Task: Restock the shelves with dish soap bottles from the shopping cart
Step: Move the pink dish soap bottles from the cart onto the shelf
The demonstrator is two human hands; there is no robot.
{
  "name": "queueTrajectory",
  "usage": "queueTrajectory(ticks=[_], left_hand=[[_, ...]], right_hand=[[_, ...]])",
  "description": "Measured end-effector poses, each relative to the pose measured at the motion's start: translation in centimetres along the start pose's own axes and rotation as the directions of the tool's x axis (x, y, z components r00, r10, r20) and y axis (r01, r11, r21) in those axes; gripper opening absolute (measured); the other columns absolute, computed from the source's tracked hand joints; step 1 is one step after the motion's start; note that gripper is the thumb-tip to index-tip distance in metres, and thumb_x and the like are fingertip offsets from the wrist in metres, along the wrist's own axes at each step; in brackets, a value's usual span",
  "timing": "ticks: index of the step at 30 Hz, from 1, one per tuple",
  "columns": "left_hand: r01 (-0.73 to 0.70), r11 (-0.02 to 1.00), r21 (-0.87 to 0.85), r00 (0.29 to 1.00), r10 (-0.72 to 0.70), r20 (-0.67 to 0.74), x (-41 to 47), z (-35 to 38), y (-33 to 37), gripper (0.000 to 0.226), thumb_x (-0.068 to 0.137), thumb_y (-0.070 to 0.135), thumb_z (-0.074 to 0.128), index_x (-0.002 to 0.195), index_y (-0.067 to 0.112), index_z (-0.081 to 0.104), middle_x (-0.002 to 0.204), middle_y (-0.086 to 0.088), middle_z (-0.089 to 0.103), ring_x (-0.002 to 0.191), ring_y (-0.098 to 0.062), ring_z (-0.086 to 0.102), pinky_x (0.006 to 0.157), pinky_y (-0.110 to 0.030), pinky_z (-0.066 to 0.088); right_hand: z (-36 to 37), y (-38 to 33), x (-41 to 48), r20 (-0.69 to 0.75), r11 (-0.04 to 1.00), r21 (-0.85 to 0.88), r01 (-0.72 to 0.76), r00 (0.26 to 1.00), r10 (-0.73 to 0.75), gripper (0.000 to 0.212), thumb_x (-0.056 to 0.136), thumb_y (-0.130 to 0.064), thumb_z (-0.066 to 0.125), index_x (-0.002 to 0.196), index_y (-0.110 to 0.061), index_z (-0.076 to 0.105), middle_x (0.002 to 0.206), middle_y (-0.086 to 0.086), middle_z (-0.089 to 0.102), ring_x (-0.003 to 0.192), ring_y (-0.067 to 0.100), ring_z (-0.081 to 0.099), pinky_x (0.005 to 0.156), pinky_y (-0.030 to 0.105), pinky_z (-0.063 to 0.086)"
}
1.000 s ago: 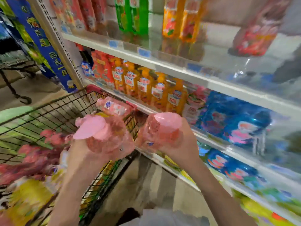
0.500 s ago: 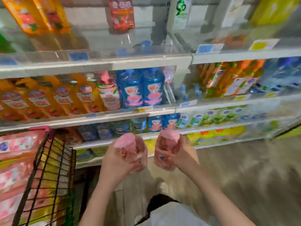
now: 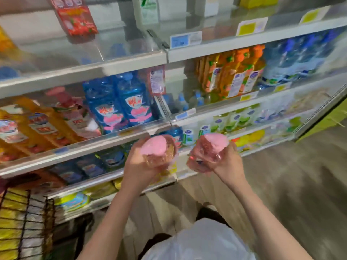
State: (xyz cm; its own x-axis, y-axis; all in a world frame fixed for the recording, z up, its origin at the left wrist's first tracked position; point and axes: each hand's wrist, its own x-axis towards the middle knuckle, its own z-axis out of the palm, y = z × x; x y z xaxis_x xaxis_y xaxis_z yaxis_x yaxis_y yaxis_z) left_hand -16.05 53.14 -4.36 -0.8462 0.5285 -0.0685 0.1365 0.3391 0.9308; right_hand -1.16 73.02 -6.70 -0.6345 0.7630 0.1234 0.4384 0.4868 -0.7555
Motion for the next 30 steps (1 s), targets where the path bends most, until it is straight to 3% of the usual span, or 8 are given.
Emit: queueTrajectory(ticks=[2,5,7,10,19,23,27,30], left_hand=[[-0.074,0.997,0.009,0.996,0.074,-0.042,1.9,1.7,0.9,0.082,0.046,0.033,0.094,0.119,0.025,0.059,0.108,0.003,0.069,0.100,-0.008,0.066,0.091,-0.034,0.053],[-0.261,0.962,0.084,0.954,0.270,-0.127,4.5,3.8,3.7,0.073,0.044,0.046,0.085,0.109,0.048,0.053,0.111,0.012,0.062,0.106,-0.012,0.061,0.093,-0.033,0.050],[-0.333,0.936,0.116,0.923,0.348,-0.163,6.6,5.0,4.8,0.077,0.045,0.047,0.083,0.112,0.046,0.045,0.118,0.008,0.055,0.114,-0.017,0.056,0.099,-0.038,0.046],[-0.352,0.930,0.106,0.914,0.366,-0.176,9.9,6.6,5.3,0.086,0.048,0.022,0.092,0.117,0.040,0.043,0.125,0.003,0.046,0.118,-0.019,0.050,0.106,-0.045,0.041],[-0.405,0.906,0.121,0.890,0.421,-0.175,18.7,8.2,5.4,0.072,0.050,0.035,0.091,0.113,0.035,0.056,0.114,0.014,0.060,0.106,-0.005,0.059,0.093,-0.027,0.050],[-0.308,0.933,0.186,0.929,0.337,-0.155,22.6,7.9,4.2,0.080,0.048,0.049,0.081,0.117,0.015,0.058,0.110,0.001,0.065,0.101,-0.013,0.063,0.088,-0.030,0.052],[-0.153,0.955,0.254,0.977,0.185,-0.105,26.2,7.5,3.6,0.044,0.064,0.017,0.085,0.104,0.013,0.067,0.098,0.000,0.071,0.094,-0.018,0.067,0.085,-0.035,0.054],[-0.066,0.967,0.247,0.993,0.089,-0.081,28.6,7.5,2.7,0.064,0.061,0.021,0.086,0.119,0.016,0.058,0.110,-0.001,0.068,0.100,-0.018,0.065,0.092,-0.038,0.051]], right_hand=[[-1.0,0.4,2.8,-0.047,0.992,0.053,0.117,0.992,-0.114,0.089,0.048,-0.062,0.075,0.116,-0.009,0.059,0.105,0.004,0.056,0.097,0.017,0.054,0.077,0.019,0.039],[-2.7,0.3,7.2,-0.092,0.966,0.026,0.256,0.963,-0.253,0.078,0.054,-0.039,0.088,0.116,-0.003,0.058,0.107,0.012,0.056,0.102,0.019,0.050,0.078,0.015,0.035],[-3.5,0.1,10.1,-0.086,0.942,0.008,0.335,0.939,-0.334,0.072,0.060,-0.031,0.088,0.118,-0.003,0.057,0.111,0.014,0.056,0.104,0.017,0.045,0.078,0.017,0.035],[-3.5,-0.1,14.4,-0.070,0.901,0.014,0.434,0.899,-0.432,0.076,0.059,-0.023,0.089,0.122,0.000,0.052,0.115,0.015,0.053,0.106,0.018,0.043,0.083,0.021,0.038],[1.2,-0.8,25.4,0.044,0.857,-0.018,0.516,0.856,-0.515,0.082,0.060,-0.027,0.088,0.127,-0.001,0.048,0.122,0.015,0.053,0.114,0.024,0.045,0.092,0.033,0.042],[3.0,-0.9,28.4,0.092,0.880,0.000,0.476,0.876,-0.474,0.080,0.061,-0.015,0.084,0.131,-0.005,0.047,0.121,0.010,0.054,0.112,0.017,0.044,0.089,0.015,0.033],[4.4,-1.4,31.1,0.173,0.907,0.015,0.421,0.892,-0.417,0.072,0.056,-0.014,0.083,0.121,-0.007,0.052,0.112,0.009,0.059,0.104,0.022,0.052,0.087,0.035,0.048],[5.4,-1.3,33.1,0.259,0.913,0.003,0.409,0.881,-0.395,0.075,0.048,-0.038,0.078,0.116,-0.013,0.057,0.109,0.005,0.064,0.100,0.025,0.058,0.087,0.038,0.050]])
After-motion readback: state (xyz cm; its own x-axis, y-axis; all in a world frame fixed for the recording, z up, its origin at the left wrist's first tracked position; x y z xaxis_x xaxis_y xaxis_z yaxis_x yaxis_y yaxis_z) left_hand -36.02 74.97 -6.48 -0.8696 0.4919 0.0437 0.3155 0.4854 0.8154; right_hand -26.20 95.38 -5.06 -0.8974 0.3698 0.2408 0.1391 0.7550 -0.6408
